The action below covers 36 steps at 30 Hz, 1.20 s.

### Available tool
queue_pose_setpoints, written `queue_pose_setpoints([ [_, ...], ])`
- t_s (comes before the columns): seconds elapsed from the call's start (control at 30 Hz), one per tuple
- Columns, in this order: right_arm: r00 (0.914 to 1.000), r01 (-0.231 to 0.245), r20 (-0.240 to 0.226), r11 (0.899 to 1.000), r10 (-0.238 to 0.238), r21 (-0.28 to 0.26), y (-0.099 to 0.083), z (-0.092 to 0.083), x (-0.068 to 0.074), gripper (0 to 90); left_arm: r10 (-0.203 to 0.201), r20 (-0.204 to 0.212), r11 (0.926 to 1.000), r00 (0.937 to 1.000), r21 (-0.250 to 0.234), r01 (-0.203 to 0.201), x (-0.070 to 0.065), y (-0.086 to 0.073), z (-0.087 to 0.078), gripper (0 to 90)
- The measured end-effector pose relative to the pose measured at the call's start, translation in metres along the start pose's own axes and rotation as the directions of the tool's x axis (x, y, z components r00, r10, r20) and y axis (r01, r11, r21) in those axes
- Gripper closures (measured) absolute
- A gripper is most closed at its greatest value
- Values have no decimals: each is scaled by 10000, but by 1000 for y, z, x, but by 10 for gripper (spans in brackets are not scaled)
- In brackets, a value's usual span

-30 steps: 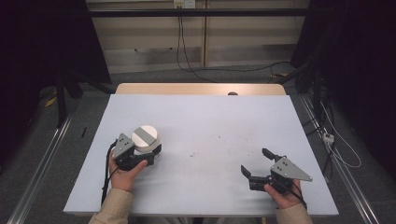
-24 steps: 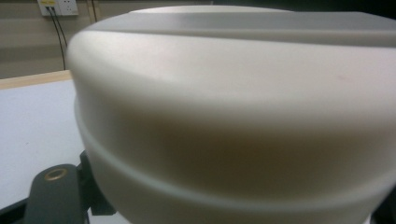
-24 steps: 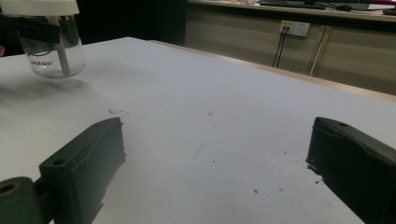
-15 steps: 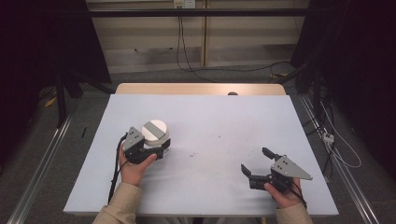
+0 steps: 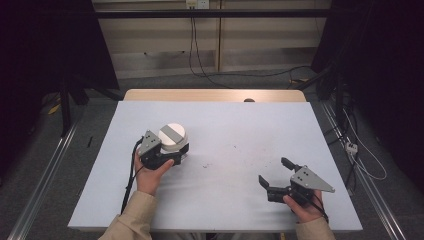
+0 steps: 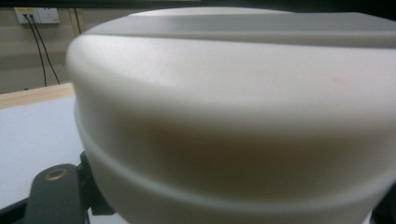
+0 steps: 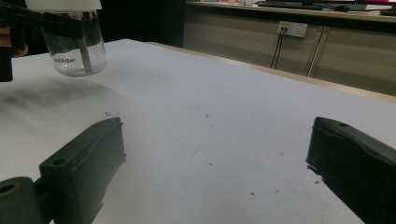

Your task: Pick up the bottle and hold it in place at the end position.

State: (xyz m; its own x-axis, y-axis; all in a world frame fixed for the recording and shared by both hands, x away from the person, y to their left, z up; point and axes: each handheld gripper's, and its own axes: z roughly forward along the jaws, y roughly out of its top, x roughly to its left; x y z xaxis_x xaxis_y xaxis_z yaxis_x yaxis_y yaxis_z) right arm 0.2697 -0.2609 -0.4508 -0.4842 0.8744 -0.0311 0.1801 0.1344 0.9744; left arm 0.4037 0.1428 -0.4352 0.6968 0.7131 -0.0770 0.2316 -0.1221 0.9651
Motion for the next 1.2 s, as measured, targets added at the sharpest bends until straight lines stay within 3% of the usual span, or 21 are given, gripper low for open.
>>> queue_pose_setpoints([
  [1.2,10000,-37,53,10000,36,45,-1,0,-2,38,203,491,9997,9986,113,-209,-11,10,42,184],
])
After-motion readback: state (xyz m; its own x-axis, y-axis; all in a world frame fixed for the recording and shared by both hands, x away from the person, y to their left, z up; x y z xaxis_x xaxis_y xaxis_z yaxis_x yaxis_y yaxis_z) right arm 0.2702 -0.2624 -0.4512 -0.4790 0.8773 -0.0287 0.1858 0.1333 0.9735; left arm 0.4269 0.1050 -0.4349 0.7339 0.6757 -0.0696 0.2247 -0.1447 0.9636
